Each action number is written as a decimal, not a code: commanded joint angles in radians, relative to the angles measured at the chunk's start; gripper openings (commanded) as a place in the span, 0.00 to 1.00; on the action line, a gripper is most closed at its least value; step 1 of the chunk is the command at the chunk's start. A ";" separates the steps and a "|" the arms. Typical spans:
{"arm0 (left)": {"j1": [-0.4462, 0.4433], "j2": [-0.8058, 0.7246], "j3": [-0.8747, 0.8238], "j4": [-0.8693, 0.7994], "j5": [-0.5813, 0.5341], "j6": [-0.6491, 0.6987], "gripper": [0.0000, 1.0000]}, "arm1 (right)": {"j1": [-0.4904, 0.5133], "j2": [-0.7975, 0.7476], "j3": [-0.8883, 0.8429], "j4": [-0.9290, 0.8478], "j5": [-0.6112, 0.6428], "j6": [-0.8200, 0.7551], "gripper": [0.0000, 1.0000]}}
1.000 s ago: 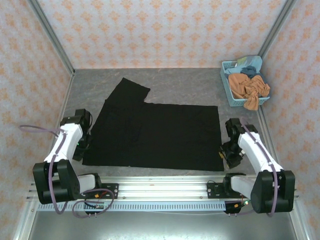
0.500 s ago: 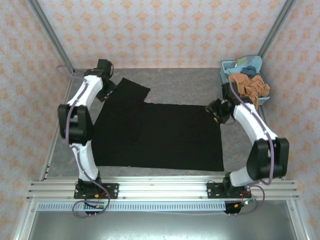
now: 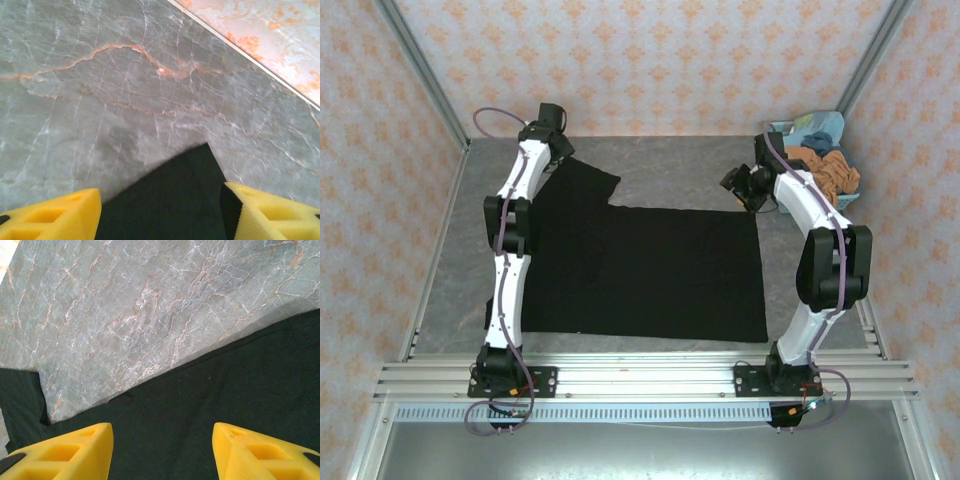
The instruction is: Fold and stack the t-shirts
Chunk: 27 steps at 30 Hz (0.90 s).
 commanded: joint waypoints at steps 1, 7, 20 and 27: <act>0.007 0.046 0.040 0.099 -0.064 -0.041 0.67 | 0.002 -0.003 0.015 0.012 -0.014 0.016 0.54; 0.000 0.160 0.137 0.152 -0.022 -0.106 0.68 | 0.001 -0.039 -0.048 0.033 -0.025 0.030 0.54; -0.067 0.209 0.153 -0.161 0.071 -0.079 0.68 | 0.002 -0.034 -0.085 0.079 -0.051 0.044 0.54; -0.091 0.172 0.116 -0.320 -0.014 -0.054 0.62 | 0.002 -0.020 -0.098 0.105 -0.058 0.051 0.54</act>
